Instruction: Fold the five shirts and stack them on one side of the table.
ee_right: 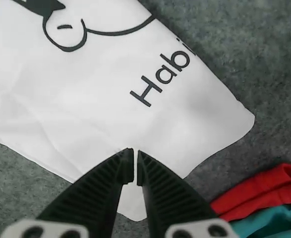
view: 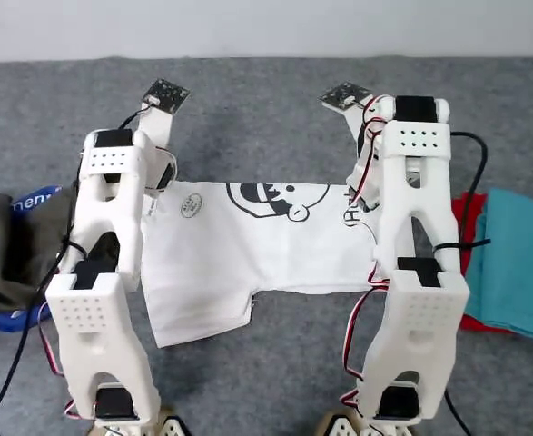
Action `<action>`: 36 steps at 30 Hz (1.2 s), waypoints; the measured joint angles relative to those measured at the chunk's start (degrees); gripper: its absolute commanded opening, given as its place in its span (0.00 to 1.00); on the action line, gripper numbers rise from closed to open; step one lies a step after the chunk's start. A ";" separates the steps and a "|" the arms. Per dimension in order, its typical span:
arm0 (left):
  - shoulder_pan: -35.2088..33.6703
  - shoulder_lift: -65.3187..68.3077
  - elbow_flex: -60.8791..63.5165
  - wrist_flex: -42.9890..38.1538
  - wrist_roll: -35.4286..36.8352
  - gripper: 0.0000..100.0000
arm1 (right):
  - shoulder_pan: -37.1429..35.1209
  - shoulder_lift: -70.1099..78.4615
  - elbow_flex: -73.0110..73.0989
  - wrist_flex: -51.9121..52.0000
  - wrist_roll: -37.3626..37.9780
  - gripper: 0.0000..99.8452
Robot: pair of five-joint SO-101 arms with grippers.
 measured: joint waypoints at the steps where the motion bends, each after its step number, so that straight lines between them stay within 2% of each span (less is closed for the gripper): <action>1: 0.00 0.00 -0.44 0.88 -0.09 0.01 | 0.00 0.00 0.00 0.00 0.00 0.02; 8: 2.29 -3.25 -1.41 10.90 -0.09 0.01 | 0.09 0.00 0.00 0.00 -0.26 0.02; 12: 2.55 -11.16 -1.41 17.32 -0.09 0.01 | 0.00 -0.26 0.00 0.18 -4.57 0.01; 15: -0.79 -17.49 -1.41 22.33 -0.09 0.01 | -0.88 -3.52 2.37 0.18 -9.05 0.01; 18: -7.74 -22.59 -1.41 25.49 -0.35 0.01 | -3.43 -9.85 7.82 0.18 -10.11 0.01; 21: -16.44 -25.93 -1.41 26.64 -0.79 0.01 | -8.97 -15.65 16.18 0.18 -8.26 0.01; 24: -24.79 -27.25 -1.41 26.90 -3.60 0.01 | -17.49 -18.73 25.23 0.18 -8.09 0.01; 27: -31.38 -27.25 -1.41 26.90 -5.45 0.01 | -27.08 -19.08 28.75 0.18 -11.96 0.01; 30: -36.04 -27.25 -1.41 26.90 -6.68 0.01 | -35.16 -19.08 29.10 -1.85 -14.77 0.01; 36: -41.05 -27.25 -1.41 26.90 -7.21 0.01 | -48.09 -15.21 29.36 -10.29 -15.56 0.01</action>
